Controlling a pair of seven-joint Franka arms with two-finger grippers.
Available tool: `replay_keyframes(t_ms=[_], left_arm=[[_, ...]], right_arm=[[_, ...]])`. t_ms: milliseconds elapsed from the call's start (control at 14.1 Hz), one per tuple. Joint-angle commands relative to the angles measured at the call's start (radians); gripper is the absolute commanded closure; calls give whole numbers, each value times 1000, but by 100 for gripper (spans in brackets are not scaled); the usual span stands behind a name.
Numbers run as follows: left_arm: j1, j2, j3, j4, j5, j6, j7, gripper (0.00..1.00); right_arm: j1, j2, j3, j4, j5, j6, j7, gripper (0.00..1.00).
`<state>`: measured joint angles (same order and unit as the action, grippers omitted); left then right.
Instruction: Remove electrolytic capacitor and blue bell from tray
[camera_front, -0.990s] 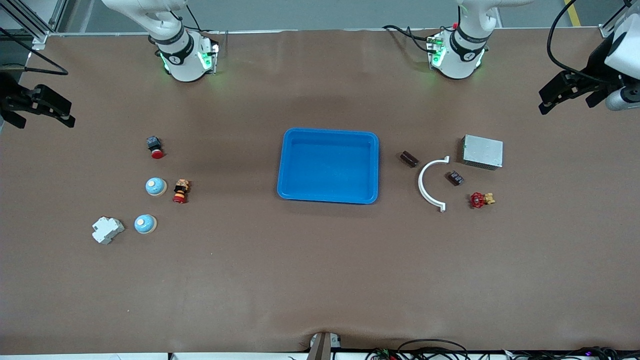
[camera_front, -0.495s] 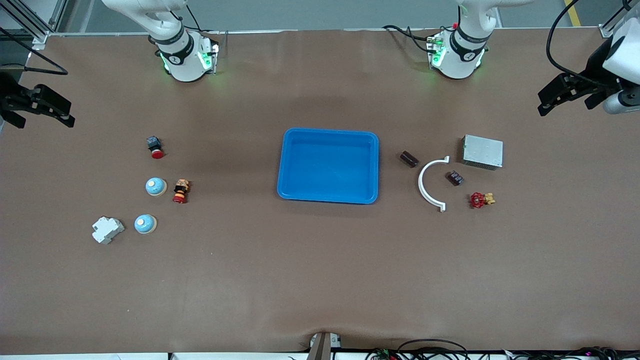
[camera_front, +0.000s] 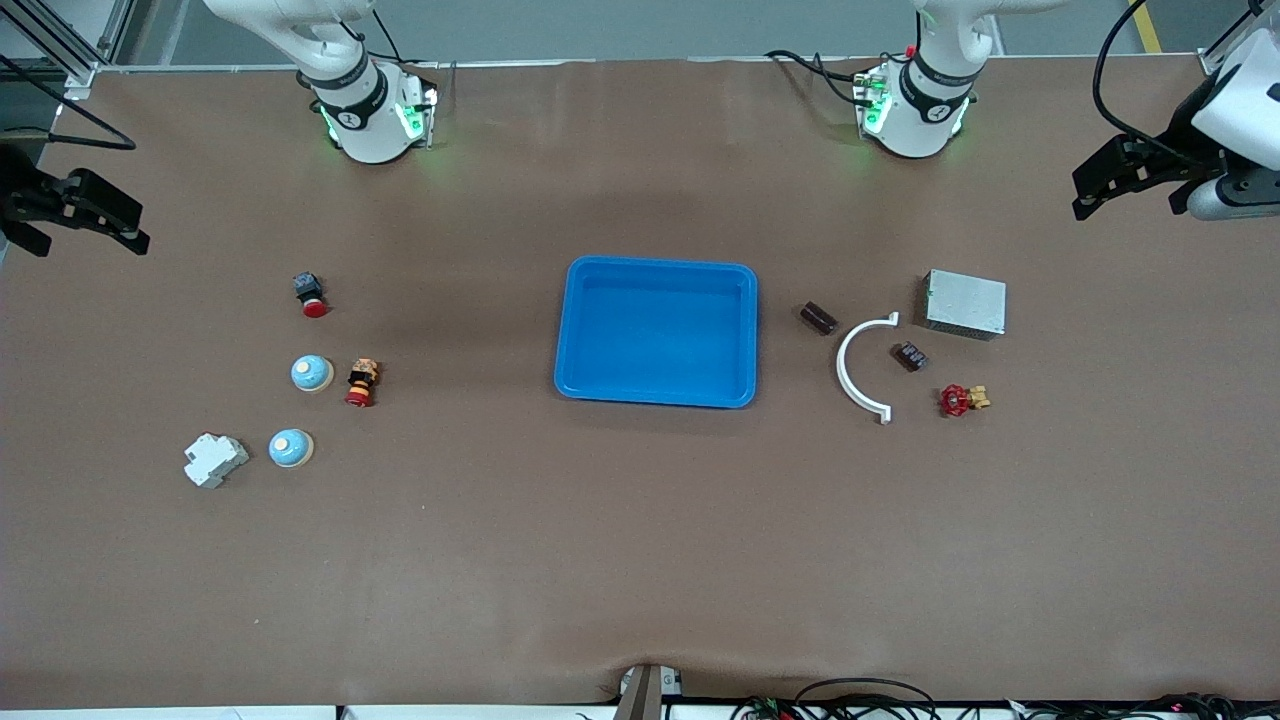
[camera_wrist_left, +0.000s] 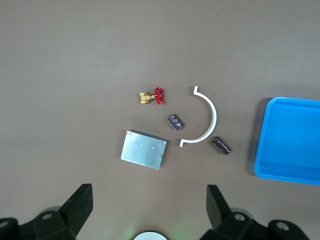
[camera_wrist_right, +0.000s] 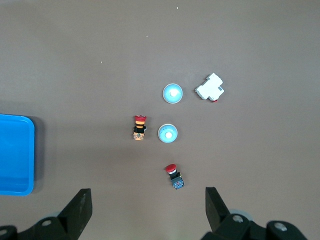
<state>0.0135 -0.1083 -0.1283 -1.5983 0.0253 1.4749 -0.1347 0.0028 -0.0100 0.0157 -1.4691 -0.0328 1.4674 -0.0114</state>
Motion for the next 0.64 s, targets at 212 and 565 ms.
replay_keyframes(t_ms=[212, 565], left_arm=[[3, -1, -4, 20, -28, -19, 21, 0], [3, -1, -4, 21, -27, -19, 21, 0]], right_arm=[[0, -21, 1, -11, -10, 2, 1, 0], [0, -21, 0, -14, -9, 2, 1, 0]])
